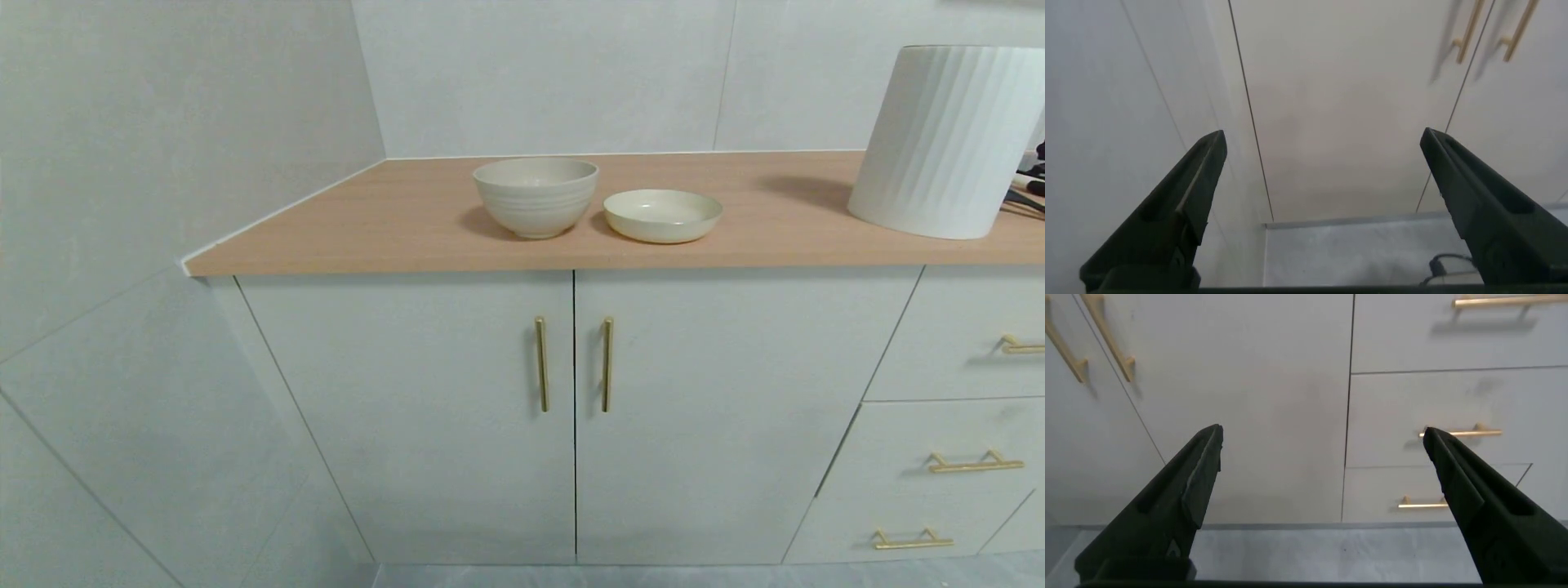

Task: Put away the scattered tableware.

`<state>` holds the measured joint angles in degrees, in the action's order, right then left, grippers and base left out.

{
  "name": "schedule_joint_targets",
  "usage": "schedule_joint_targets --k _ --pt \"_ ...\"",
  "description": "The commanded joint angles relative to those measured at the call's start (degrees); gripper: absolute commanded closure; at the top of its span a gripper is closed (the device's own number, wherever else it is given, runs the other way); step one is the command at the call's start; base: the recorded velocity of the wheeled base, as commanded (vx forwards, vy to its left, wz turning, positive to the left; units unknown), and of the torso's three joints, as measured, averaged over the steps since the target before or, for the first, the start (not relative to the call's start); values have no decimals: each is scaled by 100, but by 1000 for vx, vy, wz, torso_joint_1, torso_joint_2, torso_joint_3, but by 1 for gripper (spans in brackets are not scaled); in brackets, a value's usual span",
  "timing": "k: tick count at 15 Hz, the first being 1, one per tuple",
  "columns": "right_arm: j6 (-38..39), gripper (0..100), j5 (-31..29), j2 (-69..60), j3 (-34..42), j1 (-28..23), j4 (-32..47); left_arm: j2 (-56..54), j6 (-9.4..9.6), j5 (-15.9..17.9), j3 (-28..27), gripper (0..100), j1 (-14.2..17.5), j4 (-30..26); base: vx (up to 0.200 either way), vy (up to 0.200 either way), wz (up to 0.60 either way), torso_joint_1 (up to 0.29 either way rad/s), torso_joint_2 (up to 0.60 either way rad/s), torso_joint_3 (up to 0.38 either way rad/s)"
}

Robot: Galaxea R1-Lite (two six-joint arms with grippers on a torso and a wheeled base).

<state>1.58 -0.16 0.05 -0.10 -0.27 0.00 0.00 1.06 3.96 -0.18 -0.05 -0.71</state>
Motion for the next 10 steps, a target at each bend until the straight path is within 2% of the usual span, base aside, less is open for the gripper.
schedule_joint_targets --k 1,6,10 --pt "9 0 -2 4 1 0 0 0 -1 -1 1 0 5 0 0 0 0 -41 168 119" --pt "-27 0 -2 4 1 0 9 0 8 -1 1 0 5 0 0 0 0 -6 36 28" --pt "-352 0 113 -5 1 0 0 0 8 -1 1 0 5 0 0 0 0 0 0 0"
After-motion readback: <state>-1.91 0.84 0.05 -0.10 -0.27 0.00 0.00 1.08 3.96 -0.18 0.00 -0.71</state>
